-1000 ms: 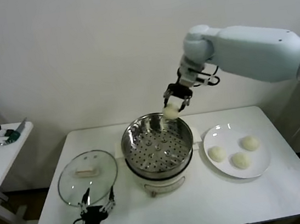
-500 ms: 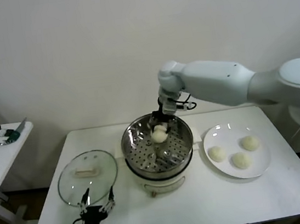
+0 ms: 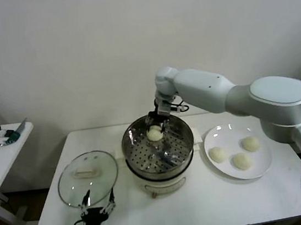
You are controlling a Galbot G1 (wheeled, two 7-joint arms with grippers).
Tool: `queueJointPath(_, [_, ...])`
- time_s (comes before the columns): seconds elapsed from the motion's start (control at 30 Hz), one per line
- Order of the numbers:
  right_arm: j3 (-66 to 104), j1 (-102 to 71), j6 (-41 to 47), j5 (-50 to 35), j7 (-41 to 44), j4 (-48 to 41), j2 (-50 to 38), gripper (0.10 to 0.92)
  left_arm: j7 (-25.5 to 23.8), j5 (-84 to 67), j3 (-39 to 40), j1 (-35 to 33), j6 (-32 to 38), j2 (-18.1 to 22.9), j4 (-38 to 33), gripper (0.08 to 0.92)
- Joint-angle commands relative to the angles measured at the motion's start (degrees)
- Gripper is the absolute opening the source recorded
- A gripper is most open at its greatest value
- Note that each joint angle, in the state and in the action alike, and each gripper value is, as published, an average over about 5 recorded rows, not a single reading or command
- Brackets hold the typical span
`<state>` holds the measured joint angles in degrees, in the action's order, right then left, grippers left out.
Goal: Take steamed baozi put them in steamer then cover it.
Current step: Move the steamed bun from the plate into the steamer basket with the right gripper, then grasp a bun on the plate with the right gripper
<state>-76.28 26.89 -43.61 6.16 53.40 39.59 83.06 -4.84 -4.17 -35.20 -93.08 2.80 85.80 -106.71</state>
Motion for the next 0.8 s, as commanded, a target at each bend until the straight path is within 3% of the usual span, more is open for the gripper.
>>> queueJointPath(0.03, [0.0, -0.8, -1.0, -2.0, 1.1, -3.2, 1.4, 0.593, 0.0, 0.0, 0.2, -0.2, 0.0, 0.1, 0.0, 0.823])
queueJointPath(0.33, [-5.0, 5.9, 0.3, -16.1, 3.8, 4.8, -3.0, 0.797, -0.3, 0.5, 0.7, -1.0, -0.1, 0.1, -0.7, 0.823])
queueJointPath(0.43, [-10.6, 11.9, 3.1, -27.8, 6.4, 7.0, -5.6, 0.819, -0.3, 0.6, 0.8, -1.4, -0.2, 0.1, -1.2, 0.823])
queueJointPath(0.53, [-16.9, 18.4, 10.8, -42.5, 9.6, 10.5, -9.9, 0.822, -0.4, 0.8, 1.0, -1.8, -0.3, 0.1, -1.8, 0.823])
queueJointPath(0.63, [-22.9, 24.7, 25.9, -52.0, 10.2, 17.4, -17.1, 0.823, -0.4, 0.9, 1.1, -2.2, -0.4, 0.0, -2.3, 0.823])
queueJointPath(0.8, [-32.0, 32.7, 48.0, -51.8, 5.8, 29.4, -28.2, 0.823, -0.4, 0.9, 1.3, -2.7, -0.3, -0.2, -2.6, 0.823])
